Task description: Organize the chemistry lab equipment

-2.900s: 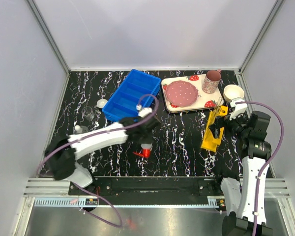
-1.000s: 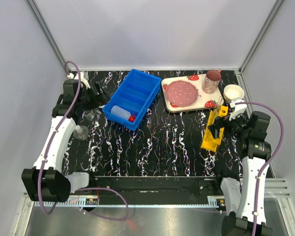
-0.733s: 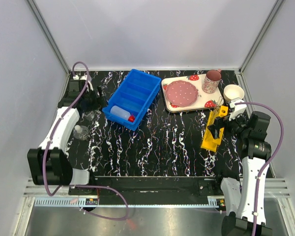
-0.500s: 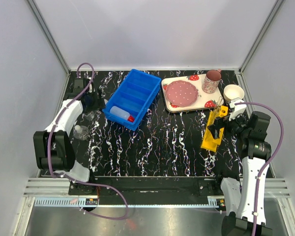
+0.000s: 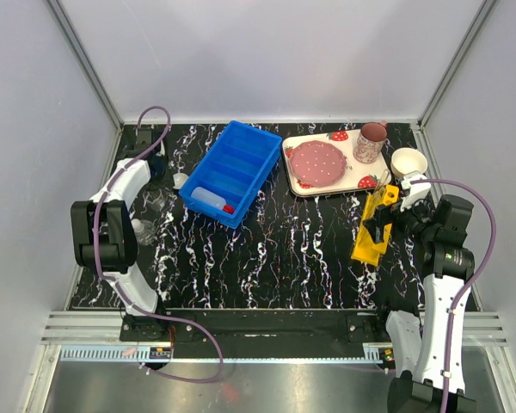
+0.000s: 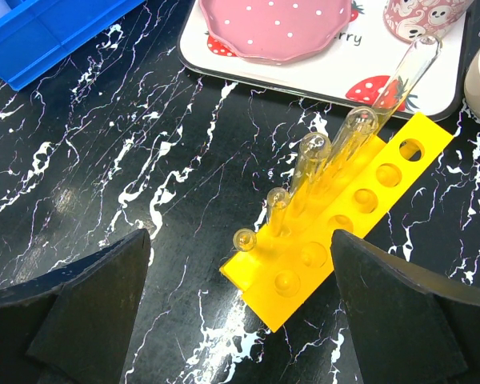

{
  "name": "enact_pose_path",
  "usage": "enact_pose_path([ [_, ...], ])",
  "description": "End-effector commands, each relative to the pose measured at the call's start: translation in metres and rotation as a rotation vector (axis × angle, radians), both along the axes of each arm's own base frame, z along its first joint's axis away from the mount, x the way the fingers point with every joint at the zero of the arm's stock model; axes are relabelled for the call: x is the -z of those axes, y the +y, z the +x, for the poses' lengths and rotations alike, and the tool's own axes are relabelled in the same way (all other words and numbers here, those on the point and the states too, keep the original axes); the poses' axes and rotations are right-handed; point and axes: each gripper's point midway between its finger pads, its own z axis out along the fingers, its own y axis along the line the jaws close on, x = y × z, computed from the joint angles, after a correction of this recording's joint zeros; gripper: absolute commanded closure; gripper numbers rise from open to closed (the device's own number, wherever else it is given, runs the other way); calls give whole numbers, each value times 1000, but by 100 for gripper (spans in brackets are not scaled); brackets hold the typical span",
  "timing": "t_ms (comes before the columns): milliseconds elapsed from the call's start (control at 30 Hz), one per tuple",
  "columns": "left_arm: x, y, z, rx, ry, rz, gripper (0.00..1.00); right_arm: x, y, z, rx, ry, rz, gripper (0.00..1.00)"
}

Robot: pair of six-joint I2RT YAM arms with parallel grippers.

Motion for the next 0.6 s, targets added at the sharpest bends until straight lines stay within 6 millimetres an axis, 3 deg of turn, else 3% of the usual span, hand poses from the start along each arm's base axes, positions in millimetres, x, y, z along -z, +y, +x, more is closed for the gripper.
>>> enact_pose_path([
  [0,-3,10,9,-15,1,44,62,-5,0,3,-12,-29,-9,0],
  [300,13,16,2,-28,59,72,72,-5,0,3,-10,-27,-7,0],
  [567,10,16,1,-23,53,73,96,-5,0,2,-11,-31,-10,0],
])
